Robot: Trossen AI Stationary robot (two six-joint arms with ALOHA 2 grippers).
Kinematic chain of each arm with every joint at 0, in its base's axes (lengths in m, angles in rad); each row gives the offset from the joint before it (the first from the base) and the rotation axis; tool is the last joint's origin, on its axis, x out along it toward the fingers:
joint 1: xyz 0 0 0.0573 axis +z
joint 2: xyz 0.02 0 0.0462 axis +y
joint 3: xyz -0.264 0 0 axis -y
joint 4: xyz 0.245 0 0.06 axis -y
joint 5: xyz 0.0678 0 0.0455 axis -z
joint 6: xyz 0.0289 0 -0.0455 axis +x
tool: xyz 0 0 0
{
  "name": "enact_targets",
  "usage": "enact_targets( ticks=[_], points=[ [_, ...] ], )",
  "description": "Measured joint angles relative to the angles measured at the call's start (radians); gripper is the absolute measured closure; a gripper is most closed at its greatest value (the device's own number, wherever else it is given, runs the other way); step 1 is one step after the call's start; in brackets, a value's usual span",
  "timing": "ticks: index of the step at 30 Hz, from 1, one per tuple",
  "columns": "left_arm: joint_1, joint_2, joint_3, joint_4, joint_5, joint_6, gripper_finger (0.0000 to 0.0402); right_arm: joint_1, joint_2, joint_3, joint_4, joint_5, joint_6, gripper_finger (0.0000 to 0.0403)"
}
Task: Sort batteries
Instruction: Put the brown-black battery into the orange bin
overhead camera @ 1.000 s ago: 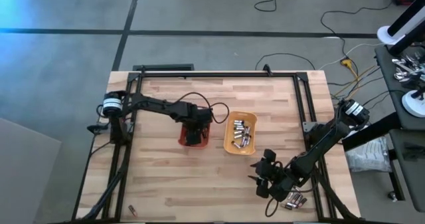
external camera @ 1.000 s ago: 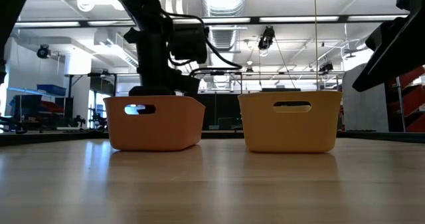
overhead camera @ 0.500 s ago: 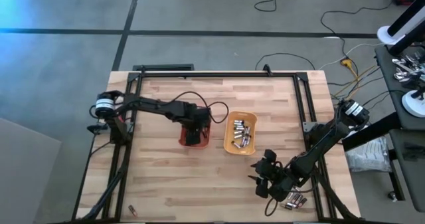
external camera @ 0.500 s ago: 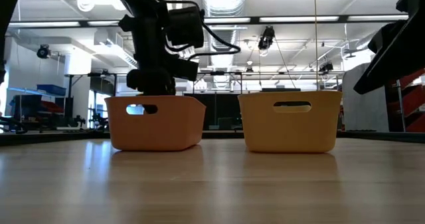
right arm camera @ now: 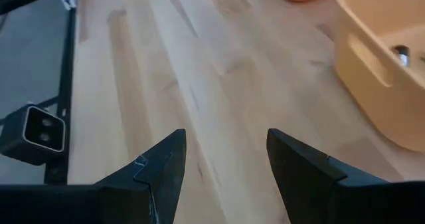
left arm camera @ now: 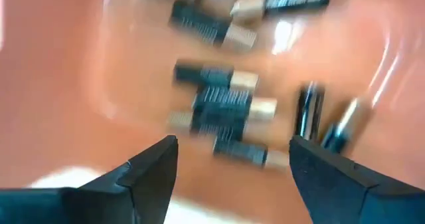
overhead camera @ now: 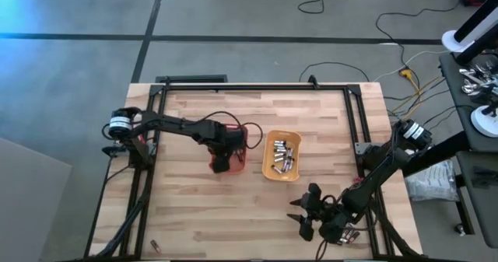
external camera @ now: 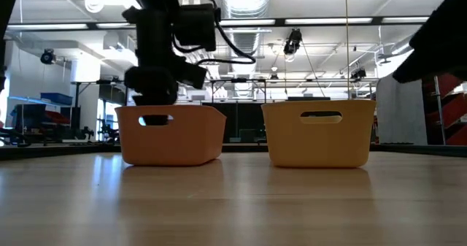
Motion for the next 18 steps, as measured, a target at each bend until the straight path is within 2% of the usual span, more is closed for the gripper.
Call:
enact_targets(
  ticks=[5, 12, 15, 18],
  points=[
    [-0.069, -0.068, 0.035, -0.231, 0.023, -0.140, 0.0123, 0.022, 0.065, 0.000, 0.059, 0.000, -0.015, 0.0199],
    [-0.354, -0.172, -0.024, -0.263, 0.074, -0.342, 0.0124, 0.037, 0.166, 0.000, 0.062, -0.003, 0.031, 0.0199],
    [-0.458, -0.205, -0.030, -0.264, 0.045, -0.445, 0.0124, 0.034, 0.203, 0.000, 0.059, -0.003, 0.006, 0.0199],
    [-0.515, -0.242, -0.029, -0.230, -0.004, -0.571, 0.0125, 0.013, 0.223, 0.000, 0.058, -0.003, -0.035, 0.0199]
  ],
)
